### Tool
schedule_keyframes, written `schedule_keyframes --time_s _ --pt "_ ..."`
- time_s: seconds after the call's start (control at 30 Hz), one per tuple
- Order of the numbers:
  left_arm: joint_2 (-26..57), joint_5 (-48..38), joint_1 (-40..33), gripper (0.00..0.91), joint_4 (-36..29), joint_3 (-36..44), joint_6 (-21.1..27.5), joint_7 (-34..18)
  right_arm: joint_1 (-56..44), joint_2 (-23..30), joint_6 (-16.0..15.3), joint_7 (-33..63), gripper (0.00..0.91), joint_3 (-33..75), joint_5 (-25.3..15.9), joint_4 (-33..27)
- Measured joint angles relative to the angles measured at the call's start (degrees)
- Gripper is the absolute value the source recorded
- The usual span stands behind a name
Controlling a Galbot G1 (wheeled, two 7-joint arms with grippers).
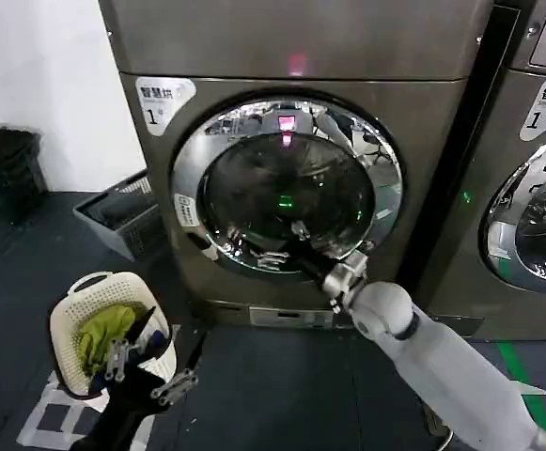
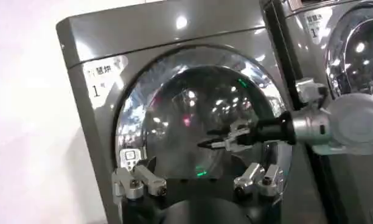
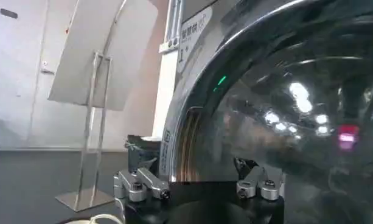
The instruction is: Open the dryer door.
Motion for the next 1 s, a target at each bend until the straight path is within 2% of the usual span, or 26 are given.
schedule_keyframes --time_s 1.0 --pt "-0.42 0.03 0.06 0.907 0.16 0.08 -0.01 0.22 9.03 9.93 -1.48 3.49 0.907 -7.78 -2.69 -10.91"
